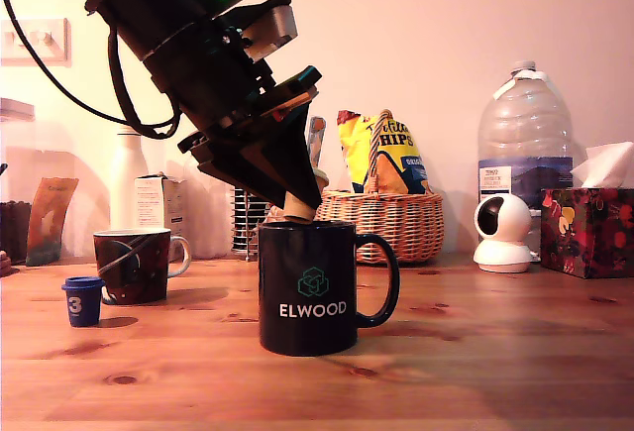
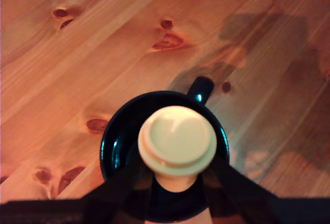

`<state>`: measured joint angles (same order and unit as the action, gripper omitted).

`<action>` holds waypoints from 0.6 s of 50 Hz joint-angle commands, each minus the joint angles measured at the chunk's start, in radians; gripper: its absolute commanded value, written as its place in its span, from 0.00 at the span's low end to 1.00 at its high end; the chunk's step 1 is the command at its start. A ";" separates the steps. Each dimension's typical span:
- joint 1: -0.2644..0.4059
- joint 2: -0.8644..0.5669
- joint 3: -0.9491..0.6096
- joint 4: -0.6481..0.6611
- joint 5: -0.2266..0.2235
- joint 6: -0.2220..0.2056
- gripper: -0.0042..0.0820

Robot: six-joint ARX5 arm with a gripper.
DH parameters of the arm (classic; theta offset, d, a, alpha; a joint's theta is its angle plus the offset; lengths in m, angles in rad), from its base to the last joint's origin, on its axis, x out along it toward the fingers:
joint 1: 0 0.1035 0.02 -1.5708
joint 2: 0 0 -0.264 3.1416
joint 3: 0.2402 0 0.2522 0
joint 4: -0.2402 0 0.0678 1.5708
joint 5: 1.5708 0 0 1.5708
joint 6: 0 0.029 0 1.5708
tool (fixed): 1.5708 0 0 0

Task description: Pick up the coffee capsules from the table one by one and drop them inside the nearest coffee cup

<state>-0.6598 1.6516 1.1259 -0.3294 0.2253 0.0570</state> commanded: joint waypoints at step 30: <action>-0.011 -0.027 0.008 -0.007 -0.002 0.029 0.89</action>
<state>-0.6678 1.6505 1.1259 -0.3401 0.2249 0.0715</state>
